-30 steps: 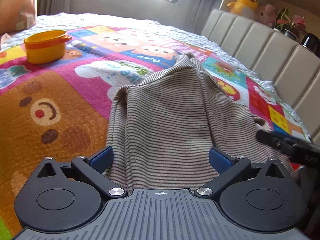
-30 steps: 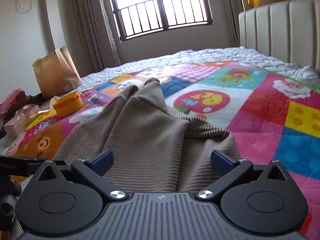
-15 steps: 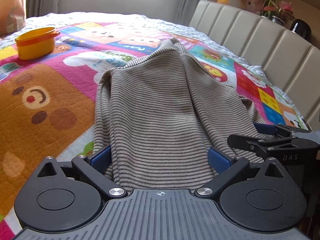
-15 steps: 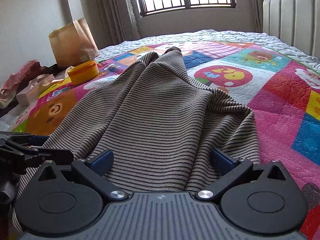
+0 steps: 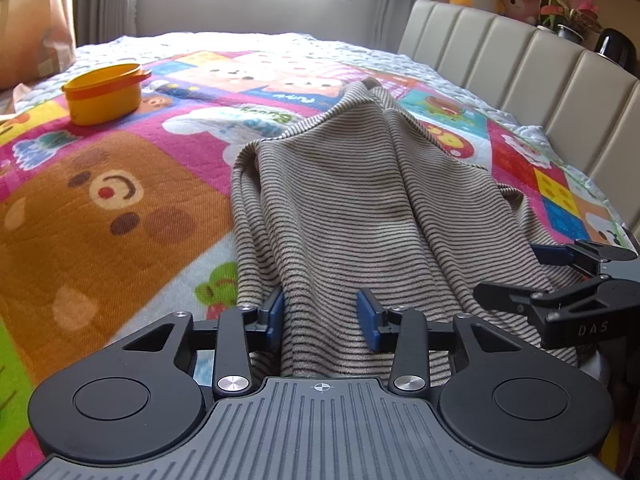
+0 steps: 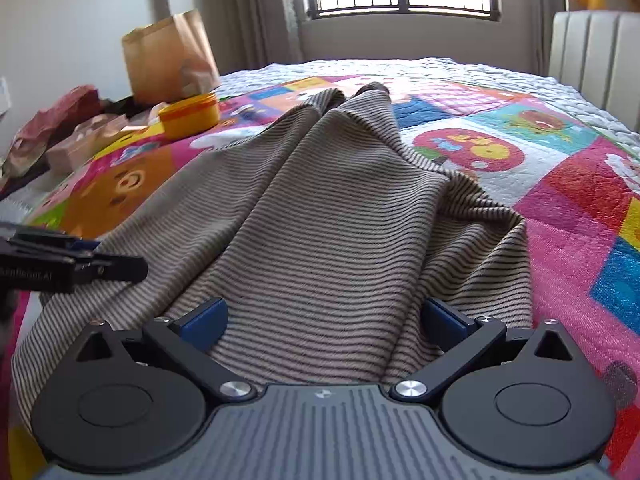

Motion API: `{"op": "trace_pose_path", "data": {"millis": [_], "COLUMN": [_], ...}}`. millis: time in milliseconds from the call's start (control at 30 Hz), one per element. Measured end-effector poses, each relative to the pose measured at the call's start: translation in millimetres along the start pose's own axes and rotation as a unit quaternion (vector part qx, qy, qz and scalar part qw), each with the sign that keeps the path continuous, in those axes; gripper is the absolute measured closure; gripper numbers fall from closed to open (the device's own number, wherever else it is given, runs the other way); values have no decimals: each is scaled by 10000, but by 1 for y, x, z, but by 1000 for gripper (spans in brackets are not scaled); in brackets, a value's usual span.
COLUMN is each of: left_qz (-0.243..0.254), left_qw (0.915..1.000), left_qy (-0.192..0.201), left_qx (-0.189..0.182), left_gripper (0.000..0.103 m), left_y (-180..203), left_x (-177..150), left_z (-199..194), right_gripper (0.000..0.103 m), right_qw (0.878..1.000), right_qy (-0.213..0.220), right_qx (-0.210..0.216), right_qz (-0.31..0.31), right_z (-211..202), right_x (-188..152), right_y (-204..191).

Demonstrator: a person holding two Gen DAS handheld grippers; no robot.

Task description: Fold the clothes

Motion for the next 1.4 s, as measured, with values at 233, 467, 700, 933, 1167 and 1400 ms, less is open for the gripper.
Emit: {"op": "trace_pose_path", "data": {"millis": [233, 467, 700, 933, 1167, 1400], "left_qz": [-219, -476, -808, -1499, -2462, -1762], "left_qw": [9989, 9970, 9948, 9770, 9559, 9745], "left_qy": [-141, -129, 200, 1467, 1076, 1098], "left_qx": [-402, -598, -593, 391, 1187, 848], "left_gripper": [66, 56, 92, 92, 57, 21], "left_y": [10, 10, -1, -85, -194, -168], "left_x": [-34, -24, 7, 83, 47, 50], "left_z": [-50, -43, -39, -62, -62, -59], "right_gripper": [0, 0, 0, 0, 0, 12], "right_qw": [9989, 9991, 9989, 9985, 9985, 9834], "right_qy": [-58, 169, 297, 384, 183, 780], "right_qx": [301, 191, 81, -10, -146, -666], "right_qz": [-362, -349, -362, -391, -491, -1497], "right_z": [-45, -66, -66, -67, -64, -48], "right_x": [-27, -41, -43, -44, -34, 34], "right_y": [-9, -11, -12, -14, -18, -47]}}
Point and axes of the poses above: each gripper's, at about its wrist camera, not at the fingertips, and z roughly the way its jaws point, y to its right, x to its top, the point moved 3 cm from there along z, roughly the way its jaws point, and after that the axes turned 10 degrees about y, right-handed, at the moved point
